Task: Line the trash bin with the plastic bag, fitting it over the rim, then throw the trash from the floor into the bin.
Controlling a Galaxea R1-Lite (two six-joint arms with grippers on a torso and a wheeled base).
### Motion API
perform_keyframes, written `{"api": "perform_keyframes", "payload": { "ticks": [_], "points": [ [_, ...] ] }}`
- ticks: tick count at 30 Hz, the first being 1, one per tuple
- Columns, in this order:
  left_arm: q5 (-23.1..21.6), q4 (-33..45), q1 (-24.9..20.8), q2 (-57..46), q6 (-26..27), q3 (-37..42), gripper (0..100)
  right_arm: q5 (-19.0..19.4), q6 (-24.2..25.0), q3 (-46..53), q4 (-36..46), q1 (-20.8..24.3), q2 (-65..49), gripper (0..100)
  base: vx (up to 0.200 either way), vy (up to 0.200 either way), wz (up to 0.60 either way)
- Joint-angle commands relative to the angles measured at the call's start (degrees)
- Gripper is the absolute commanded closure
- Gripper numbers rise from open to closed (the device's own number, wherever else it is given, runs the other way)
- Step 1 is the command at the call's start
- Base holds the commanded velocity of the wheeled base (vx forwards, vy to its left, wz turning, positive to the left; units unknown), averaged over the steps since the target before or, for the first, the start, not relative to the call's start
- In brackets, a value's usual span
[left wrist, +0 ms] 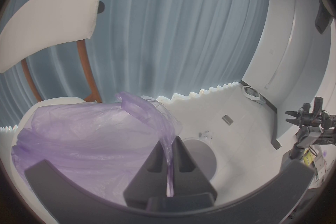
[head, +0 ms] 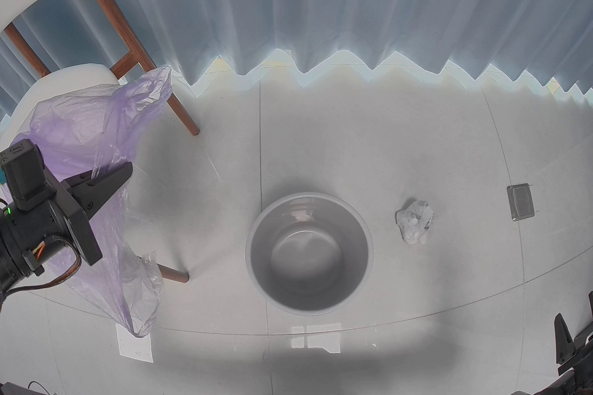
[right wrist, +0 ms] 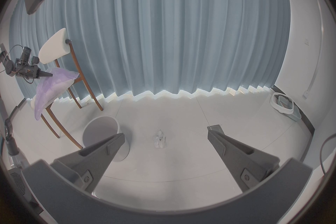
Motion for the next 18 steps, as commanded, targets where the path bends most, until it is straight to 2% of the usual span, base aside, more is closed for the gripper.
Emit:
{"api": "perform_keyframes", "payload": {
  "ticks": [1,7,12,17,18],
  "points": [
    [-2.56,0.06,-0.25,0.23,0.01,-0.21,100,0.02,-0.01,1.01,-0.01,0.01,-0.88,0,0.0,0.0,0.0],
    [-5.81,0.24,-0.34,1.29,0.01,-1.79,100,0.02,-0.01,1.01,-0.01,0.01,-0.88,0,0.0,0.0,0.0],
    [-10.91,-0.03,-0.51,6.39,0.01,-6.1,100,0.02,-0.18,1.01,-0.01,0.01,-0.88,0,0.0,0.0,0.0],
    [-12.32,-0.03,-1.66,9.73,0.1,-9.88,100,0.02,-0.18,1.01,-0.01,0.01,-0.88,0,0.0,0.0,0.0],
    [-12.32,-0.03,-3.24,11.13,0.01,-11.73,100,0.02,-0.27,1.01,-0.01,0.01,-0.88,0,0.0,0.0,0.0]
  ]
}}
